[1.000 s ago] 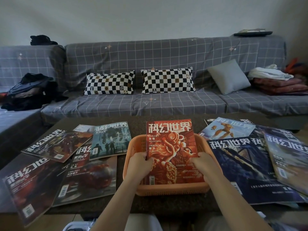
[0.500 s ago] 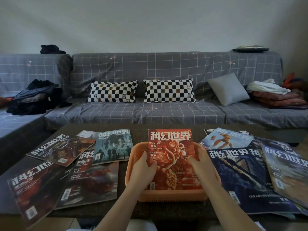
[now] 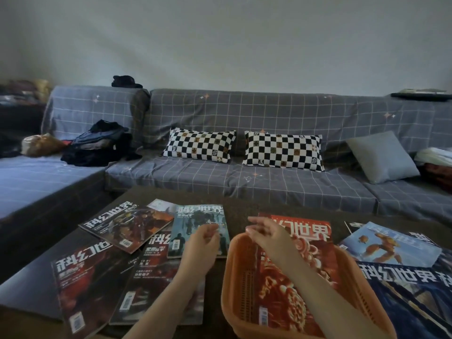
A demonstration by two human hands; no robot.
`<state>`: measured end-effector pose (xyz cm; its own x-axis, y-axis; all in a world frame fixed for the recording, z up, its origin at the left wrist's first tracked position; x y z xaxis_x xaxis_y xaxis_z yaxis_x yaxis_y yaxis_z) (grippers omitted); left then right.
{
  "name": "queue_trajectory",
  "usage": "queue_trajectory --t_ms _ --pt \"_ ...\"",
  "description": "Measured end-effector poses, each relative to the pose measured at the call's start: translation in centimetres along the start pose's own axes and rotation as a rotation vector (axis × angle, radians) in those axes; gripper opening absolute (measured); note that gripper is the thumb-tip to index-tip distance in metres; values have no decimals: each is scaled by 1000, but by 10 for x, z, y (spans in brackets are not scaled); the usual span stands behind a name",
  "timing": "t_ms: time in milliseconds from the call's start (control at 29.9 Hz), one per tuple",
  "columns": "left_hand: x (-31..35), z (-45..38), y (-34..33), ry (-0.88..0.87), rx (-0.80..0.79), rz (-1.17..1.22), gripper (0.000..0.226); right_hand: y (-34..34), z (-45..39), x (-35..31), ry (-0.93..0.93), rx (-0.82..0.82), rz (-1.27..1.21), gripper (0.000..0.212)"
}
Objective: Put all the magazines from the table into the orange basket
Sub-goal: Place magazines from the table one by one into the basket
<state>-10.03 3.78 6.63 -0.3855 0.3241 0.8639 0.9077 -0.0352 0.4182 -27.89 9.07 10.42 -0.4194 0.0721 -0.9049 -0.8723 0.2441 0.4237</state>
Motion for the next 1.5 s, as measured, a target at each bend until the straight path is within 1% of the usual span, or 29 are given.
queue_trajectory --t_ms 100,200,301,401,468,535,601,635,702,735,835,902,1036,1169,1270,1437,1503 --pt "-32 -18 24 37 52 -19 31 -31 -35 -12 35 -74 113 34" --pt "-63 -40 40 62 85 -85 32 -65 -76 -11 21 -168 267 44" --pt "-92 -61 45 99 82 -166 35 -91 -115 4 -57 -217 426 54" --pt "-119 -76 47 154 70 -216 39 -109 -149 26 -184 -247 569 62" --pt "-133 -84 48 187 68 -247 43 -118 -166 40 -273 -264 671 60" --pt "-143 -90 49 216 83 -263 46 -126 -179 53 -355 -298 727 53" --pt "-149 -95 51 262 104 -224 41 -132 -187 65 -422 -332 726 47" --pt "-151 -98 53 286 115 -192 32 -133 -190 70 -444 -337 718 44" --pt "-156 -101 56 354 118 -100 17 -134 -194 76 -482 -332 690 42" --pt "-159 -104 55 379 94 -41 17 -133 -195 78 -501 -326 665 43" --pt "-154 -105 38 395 -56 96 24 -131 -193 82 -545 -325 585 44" --pt "-147 -101 27 377 -91 187 28 -127 -189 80 -547 -313 557 47" --pt "-131 -92 43 266 3 259 25 -122 -175 64 -539 -314 386 47" --pt "-103 -79 78 140 68 367 31 -111 -159 30 -416 -243 210 48" --pt "-77 -66 103 82 101 410 29 -100 -144 1 -316 -195 71 52" --pt "-30 -39 126 46 127 473 24 -79 -112 -37 -249 -224 -224 51" --pt "-11 -29 126 26 102 490 24 -68 -96 -47 -238 -260 -375 43"
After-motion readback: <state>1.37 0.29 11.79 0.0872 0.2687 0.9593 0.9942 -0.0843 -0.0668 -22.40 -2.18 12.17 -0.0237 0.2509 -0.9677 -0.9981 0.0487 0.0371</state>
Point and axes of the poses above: each hand's wrist, its own z-axis away from the middle knuckle, its own y-axis out of the back of the hand, x = y × z, the point moved 7 cm from there along -z, towards the middle knuckle, and after that the axes turned 9 degrees about -y, right-handed, at the moved point
